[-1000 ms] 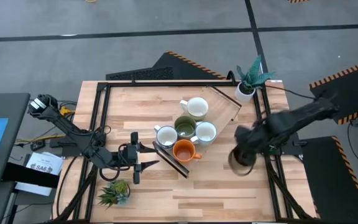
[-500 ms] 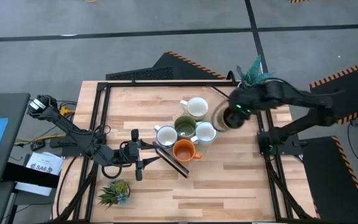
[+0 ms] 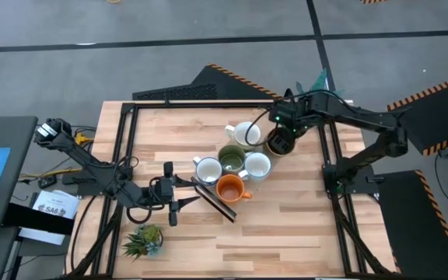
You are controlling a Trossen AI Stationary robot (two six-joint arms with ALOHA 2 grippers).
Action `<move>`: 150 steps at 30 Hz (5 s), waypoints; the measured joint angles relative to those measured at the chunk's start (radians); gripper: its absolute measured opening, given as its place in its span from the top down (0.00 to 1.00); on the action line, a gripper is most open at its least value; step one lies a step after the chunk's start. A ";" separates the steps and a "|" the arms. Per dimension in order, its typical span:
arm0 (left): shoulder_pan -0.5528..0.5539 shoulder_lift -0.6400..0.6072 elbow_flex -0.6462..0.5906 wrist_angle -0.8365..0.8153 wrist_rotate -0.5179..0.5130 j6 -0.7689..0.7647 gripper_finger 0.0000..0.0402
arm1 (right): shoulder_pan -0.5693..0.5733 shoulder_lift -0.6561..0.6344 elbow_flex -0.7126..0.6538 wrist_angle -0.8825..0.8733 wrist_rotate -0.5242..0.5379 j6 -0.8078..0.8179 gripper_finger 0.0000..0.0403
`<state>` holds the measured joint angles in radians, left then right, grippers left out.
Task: Place coffee mugs
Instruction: Put the green patterned mug on the shelf, then return to Home Position
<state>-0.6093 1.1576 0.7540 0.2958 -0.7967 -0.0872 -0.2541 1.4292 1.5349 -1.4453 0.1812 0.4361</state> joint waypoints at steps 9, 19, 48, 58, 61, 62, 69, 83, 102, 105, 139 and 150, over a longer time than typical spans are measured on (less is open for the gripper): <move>0.000 0.000 0.000 0.000 0.000 0.000 0.57 | -0.018 -0.001 0.000 0.015 -0.025 0.018 0.78; 0.000 0.000 0.000 -0.016 -0.018 0.000 0.57 | -0.023 0.012 0.001 0.041 -0.024 0.000 0.53; 0.000 0.000 0.000 -0.045 -0.110 0.034 0.57 | 0.081 -0.548 -0.142 0.102 0.186 0.092 0.58; 0.099 -0.053 0.000 -0.017 -0.237 0.306 0.57 | 0.214 -0.780 -0.548 0.489 0.193 0.050 0.58; 0.235 -0.111 0.000 -0.067 -0.001 0.258 0.57 | 0.233 -0.807 -0.591 0.552 0.231 0.026 0.58; 0.285 -0.125 0.000 -0.086 0.071 0.241 0.57 | 0.239 -0.814 -0.600 0.564 0.244 0.026 0.58; 0.472 -0.191 -0.067 -0.110 0.351 0.187 0.63 | 0.271 -0.855 -0.608 0.555 0.266 0.011 0.58; 0.575 -0.615 -0.385 0.004 0.511 0.206 1.00 | 0.287 -0.899 -0.608 0.549 0.266 0.026 0.58; 0.589 -0.984 -0.715 -0.001 0.583 0.162 1.00 | 0.287 -0.900 -0.608 0.549 0.268 0.027 0.58; 0.589 -1.026 -0.741 -0.008 0.584 0.166 1.00 | 0.287 -0.900 -0.608 0.548 0.268 0.027 0.58; 0.589 -1.154 -0.746 -0.255 0.721 0.063 1.00 | 0.287 -1.032 -0.698 0.470 0.249 0.107 0.64; 0.589 -1.153 -0.747 -0.254 0.720 0.060 1.00 | 0.287 -1.274 -0.958 0.606 0.179 0.090 0.93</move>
<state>-0.0204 0.0044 0.0074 0.0414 -0.0772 -0.0273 0.0334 0.1549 0.5765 -0.8389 0.3605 0.5260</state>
